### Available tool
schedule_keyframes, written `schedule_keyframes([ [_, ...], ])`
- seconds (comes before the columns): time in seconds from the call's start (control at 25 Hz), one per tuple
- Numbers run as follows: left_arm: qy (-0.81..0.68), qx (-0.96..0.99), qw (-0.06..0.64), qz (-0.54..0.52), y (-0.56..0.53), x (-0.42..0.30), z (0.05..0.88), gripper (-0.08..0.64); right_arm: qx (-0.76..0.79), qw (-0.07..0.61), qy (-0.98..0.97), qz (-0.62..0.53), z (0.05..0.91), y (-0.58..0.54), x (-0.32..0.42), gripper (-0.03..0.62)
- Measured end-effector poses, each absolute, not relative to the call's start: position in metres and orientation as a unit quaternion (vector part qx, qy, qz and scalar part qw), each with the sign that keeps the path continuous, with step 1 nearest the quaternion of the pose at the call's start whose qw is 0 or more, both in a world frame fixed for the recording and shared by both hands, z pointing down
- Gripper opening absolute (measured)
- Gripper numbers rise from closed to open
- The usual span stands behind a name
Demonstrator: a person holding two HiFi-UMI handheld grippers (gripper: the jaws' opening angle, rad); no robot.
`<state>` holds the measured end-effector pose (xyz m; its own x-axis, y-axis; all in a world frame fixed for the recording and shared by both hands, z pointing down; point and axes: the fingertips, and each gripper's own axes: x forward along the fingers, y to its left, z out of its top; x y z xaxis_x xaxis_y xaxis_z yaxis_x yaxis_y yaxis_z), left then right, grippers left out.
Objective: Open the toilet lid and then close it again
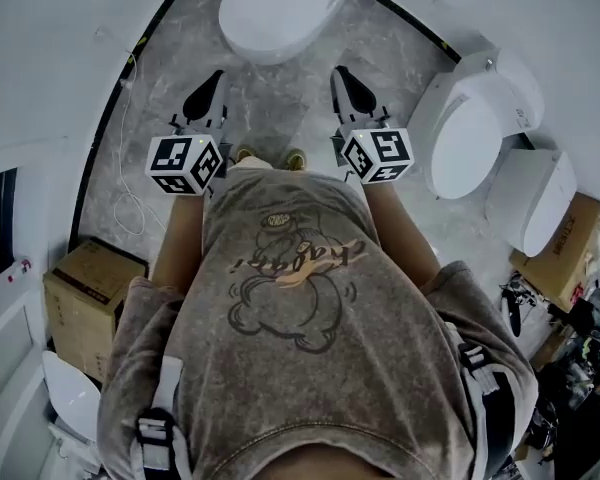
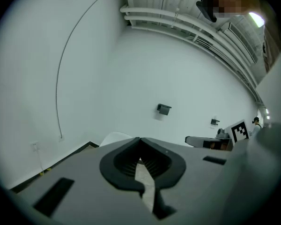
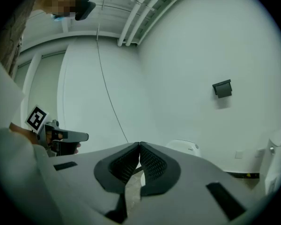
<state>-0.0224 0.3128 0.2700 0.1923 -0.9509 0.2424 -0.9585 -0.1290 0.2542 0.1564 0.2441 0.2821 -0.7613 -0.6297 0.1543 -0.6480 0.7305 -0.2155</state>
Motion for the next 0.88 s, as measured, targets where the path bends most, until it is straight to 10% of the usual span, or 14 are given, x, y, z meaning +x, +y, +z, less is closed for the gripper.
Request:
schedule_keyframes([
  [0.88, -0.632, 0.743, 0.219, 0.032, 0.184, -0.071, 0.377, 0.009, 0.344, 0.079, -0.919, 0.175, 0.397, 0.121, 0.100, 0.028],
])
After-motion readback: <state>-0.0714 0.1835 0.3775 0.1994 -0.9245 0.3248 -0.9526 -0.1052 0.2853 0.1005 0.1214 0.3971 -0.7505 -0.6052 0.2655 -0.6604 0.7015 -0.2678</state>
